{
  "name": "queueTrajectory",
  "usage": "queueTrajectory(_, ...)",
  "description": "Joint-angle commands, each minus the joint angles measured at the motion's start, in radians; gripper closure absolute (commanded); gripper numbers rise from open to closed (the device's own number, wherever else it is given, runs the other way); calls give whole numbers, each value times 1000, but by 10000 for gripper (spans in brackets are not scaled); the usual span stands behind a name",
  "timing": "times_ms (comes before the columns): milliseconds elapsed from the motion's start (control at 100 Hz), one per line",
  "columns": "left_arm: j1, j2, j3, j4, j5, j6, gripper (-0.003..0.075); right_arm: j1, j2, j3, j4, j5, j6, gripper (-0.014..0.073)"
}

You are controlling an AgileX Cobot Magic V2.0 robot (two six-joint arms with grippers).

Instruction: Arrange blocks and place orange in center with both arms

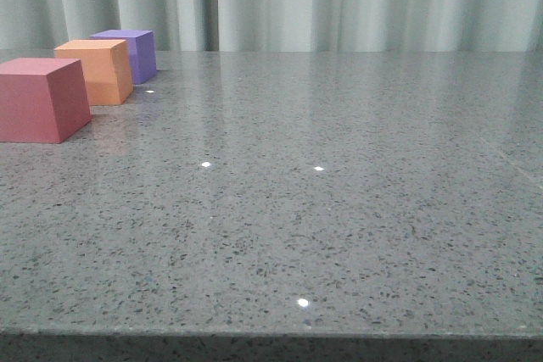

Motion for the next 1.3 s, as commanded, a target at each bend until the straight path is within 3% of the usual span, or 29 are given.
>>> queueTrajectory(0, 53, -48, 21, -18, -95, -8, 741, -5, 11, -26, -17, -79, -1, 663)
queueTrajectory(150, 77, -150, 113, -6, -104, -8, 741, -5, 11, -26, -17, -79, -1, 663)
queueTrajectory(380, 75, -143, 234, 7, -264, -10, 741, -5, 11, -26, -17, -79, -1, 663)
queueTrajectory(1290, 48, -146, 232, 18, -254, -10, 741, -5, 11, -26, -17, -79, -1, 663)
